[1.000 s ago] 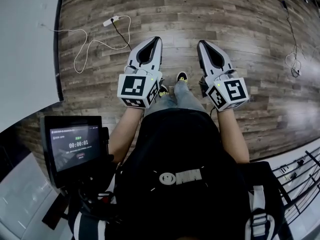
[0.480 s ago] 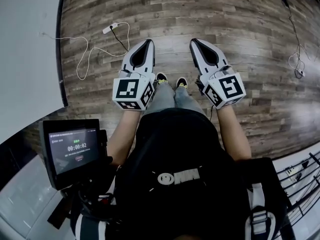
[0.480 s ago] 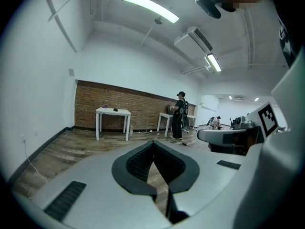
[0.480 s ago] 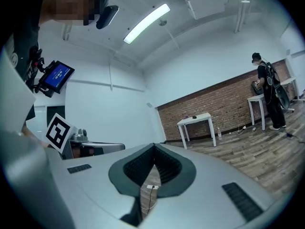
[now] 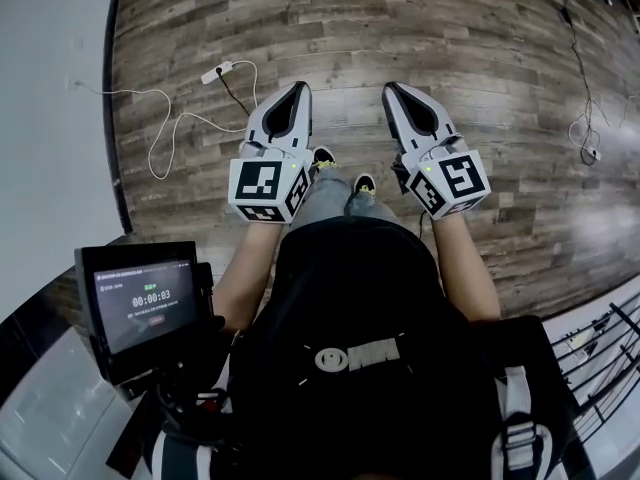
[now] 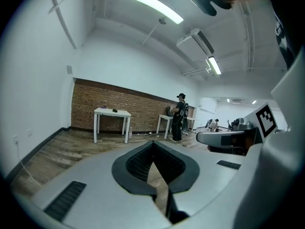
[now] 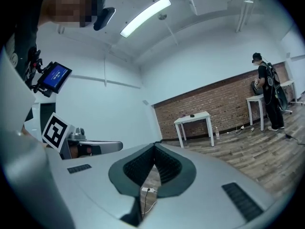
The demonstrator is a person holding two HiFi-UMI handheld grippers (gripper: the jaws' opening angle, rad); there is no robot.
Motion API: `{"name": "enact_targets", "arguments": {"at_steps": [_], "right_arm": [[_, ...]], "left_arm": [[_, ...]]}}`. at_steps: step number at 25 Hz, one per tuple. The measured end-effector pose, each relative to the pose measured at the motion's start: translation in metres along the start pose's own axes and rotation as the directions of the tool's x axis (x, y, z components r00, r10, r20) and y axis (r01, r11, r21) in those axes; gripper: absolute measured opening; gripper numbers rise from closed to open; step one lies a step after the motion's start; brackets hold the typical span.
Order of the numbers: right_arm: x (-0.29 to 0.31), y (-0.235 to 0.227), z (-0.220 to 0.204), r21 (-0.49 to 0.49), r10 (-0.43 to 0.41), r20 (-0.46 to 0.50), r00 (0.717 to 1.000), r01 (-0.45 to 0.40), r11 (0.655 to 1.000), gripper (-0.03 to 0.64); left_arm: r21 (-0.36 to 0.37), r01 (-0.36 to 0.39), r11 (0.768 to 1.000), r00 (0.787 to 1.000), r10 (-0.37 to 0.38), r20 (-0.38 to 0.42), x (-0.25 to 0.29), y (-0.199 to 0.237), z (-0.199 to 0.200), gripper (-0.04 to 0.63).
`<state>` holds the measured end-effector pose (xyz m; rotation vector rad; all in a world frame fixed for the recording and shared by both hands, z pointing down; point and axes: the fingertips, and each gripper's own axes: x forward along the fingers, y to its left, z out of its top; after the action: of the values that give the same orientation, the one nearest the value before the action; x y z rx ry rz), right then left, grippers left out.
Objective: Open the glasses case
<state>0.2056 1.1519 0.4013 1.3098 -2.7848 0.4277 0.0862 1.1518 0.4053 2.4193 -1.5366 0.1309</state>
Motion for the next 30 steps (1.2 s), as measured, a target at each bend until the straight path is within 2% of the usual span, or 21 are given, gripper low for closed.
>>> {"name": "enact_targets", "arguments": {"at_steps": [3,7,16,22,26,30], "right_arm": [[0.027,-0.006,0.002,0.027,-0.030,-0.008,1.000,0.030,0.999,0.003],[0.056,-0.009,0.015,0.014,-0.030,0.002,1.000,0.030,0.999,0.003],[0.090,-0.044,0.023,0.043,-0.061,-0.003,0.998,0.061,0.997,0.003],[0.123,-0.089,0.030,0.072,-0.031,0.007,0.999,0.031,0.997,0.003],[0.160,-0.119,0.045,0.064,0.003,0.025,1.000,-0.005,0.998,0.003],[0.176,-0.139,0.059,0.073,0.047,0.047,0.998,-0.050,0.996,0.003]], "left_arm": [[-0.017,0.008,1.000,1.000,-0.008,-0.001,0.011,0.025,0.003,0.005],[-0.012,0.013,1.000,1.000,-0.014,-0.016,0.027,0.056,0.008,0.005],[0.014,0.041,0.999,0.999,-0.040,-0.030,0.076,0.077,0.022,0.005],[0.043,0.011,0.999,0.999,-0.008,-0.049,0.123,0.087,0.037,0.005],[0.034,-0.006,0.999,0.998,0.008,-0.063,0.164,0.102,0.049,0.005],[0.028,-0.003,1.000,0.997,0.006,-0.083,0.195,0.098,0.051,0.005]]}}
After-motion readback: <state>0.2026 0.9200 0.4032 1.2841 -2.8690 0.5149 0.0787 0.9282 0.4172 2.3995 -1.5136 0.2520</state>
